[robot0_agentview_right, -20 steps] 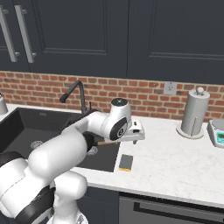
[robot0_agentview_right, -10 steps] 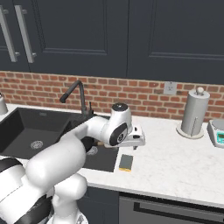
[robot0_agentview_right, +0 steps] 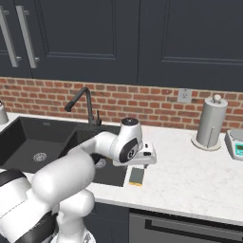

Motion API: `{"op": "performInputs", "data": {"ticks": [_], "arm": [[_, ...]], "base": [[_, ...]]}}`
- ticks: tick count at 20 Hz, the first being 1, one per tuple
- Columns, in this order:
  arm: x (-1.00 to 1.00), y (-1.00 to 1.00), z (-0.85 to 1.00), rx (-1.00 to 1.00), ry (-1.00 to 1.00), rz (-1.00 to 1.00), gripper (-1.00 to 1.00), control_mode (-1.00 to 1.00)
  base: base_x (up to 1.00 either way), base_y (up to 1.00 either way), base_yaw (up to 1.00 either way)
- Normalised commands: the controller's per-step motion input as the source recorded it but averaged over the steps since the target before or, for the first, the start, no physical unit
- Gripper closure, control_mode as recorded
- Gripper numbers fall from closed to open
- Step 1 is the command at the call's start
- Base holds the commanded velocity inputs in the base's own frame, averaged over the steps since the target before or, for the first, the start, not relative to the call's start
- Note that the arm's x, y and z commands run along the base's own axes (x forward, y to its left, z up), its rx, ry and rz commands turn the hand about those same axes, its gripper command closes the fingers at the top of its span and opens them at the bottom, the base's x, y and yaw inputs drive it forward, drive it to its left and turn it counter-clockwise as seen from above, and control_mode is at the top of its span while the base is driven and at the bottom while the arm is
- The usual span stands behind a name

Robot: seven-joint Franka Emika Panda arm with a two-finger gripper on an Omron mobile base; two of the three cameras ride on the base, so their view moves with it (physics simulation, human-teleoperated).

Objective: Pick the pan and sponge and place them into the sink. Then turn on the water.

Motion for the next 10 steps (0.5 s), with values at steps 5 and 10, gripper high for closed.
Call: {"op": "performInputs", "data": {"ticks": [5,10], "arm": [[0.0,0.0,-0.32,0.03,0.05,0.0,-1.0,-1.0],[0.0,0.0,-0.31,0.06,0.05,0.0,-1.0,-1.0]], "base": [[0.0,0.0,0.0],[0.0,0.0,0.0]]}}
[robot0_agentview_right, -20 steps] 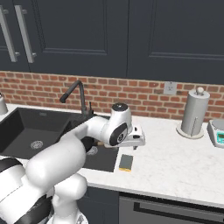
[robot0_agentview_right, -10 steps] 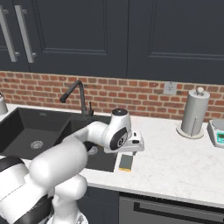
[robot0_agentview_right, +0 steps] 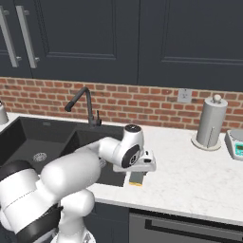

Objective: Pick the pan and sponge and place them into the sink. Then turn on the water.

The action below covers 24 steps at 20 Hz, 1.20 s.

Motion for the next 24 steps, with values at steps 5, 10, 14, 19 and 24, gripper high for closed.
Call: {"op": "performInputs", "data": {"ticks": [5,10,14,19,24], "arm": [[0.0,0.0,-0.29,0.07,0.03,0.0,-1.0,-1.0],[0.0,0.0,-0.27,0.07,0.03,0.0,-1.0,-1.0],[0.0,0.0,-0.22,0.07,0.01,0.0,-1.0,-1.0],[0.01,0.0,-0.18,0.07,0.0,0.0,-1.0,-1.0],[0.0,0.01,-0.36,0.01,0.0,0.0,-1.0,-1.0]], "base": [[0.0,0.0,0.0],[0.0,0.0,0.0],[0.0,0.0,0.0],[0.0,0.0,0.0],[0.0,0.0,0.0]]}}
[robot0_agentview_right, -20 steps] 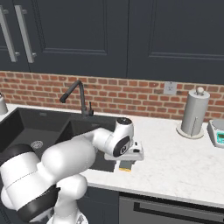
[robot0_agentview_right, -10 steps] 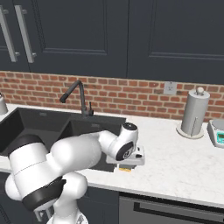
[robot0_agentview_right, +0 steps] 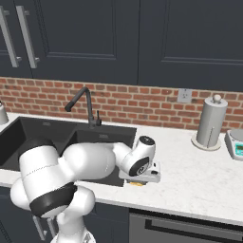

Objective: Pick the pan and sponge and place them into the sink. Then turn on the water.

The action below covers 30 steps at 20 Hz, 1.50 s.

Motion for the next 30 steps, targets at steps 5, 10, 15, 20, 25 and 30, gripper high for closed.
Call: {"op": "performInputs", "data": {"ticks": [5,10,15,20,25,30], "arm": [[-0.02,0.13,-0.41,0.01,0.0,0.0,-1.0,-1.0],[-0.01,0.23,-0.26,0.0,0.0,0.0,1.0,-1.0],[0.0,0.02,0.0,0.0,0.0,0.0,1.0,-1.0],[0.0,0.09,0.34,0.04,-0.1,0.05,1.0,-1.0],[0.0,0.47,0.75,0.0,-0.1,0.0,1.0,-1.0],[0.0,0.9,0.52,-0.03,-0.04,0.03,1.0,-1.0]], "base": [[0.0,0.0,0.0],[0.0,0.0,0.0],[0.0,0.0,0.0],[0.0,0.0,0.0],[0.0,0.0,0.0],[0.0,0.0,0.0]]}}
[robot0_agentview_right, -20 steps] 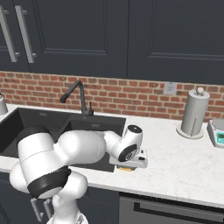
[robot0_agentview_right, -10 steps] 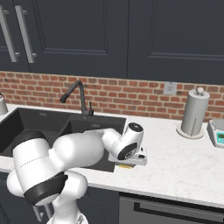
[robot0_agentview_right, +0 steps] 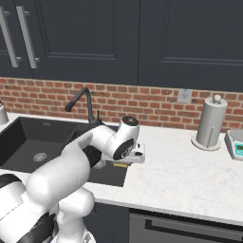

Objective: Pick the pan and sponge and place them into the sink. Then turn on the water.

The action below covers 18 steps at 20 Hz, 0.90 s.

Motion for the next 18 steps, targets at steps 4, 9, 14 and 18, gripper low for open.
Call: {"op": "performInputs", "data": {"ticks": [4,9,14,18], "arm": [[0.04,1.0,0.28,-0.08,0.0,0.08,1.0,-1.0],[0.31,0.94,0.01,-0.01,0.01,0.1,1.0,-1.0],[0.8,0.46,-0.12,-0.01,0.08,0.05,1.0,-1.0],[0.84,0.22,-0.2,-0.01,0.05,0.0,1.0,-1.0]], "base": [[0.0,0.0,0.0],[0.0,0.0,0.0],[0.0,0.0,0.0],[0.0,0.0,0.0]]}}
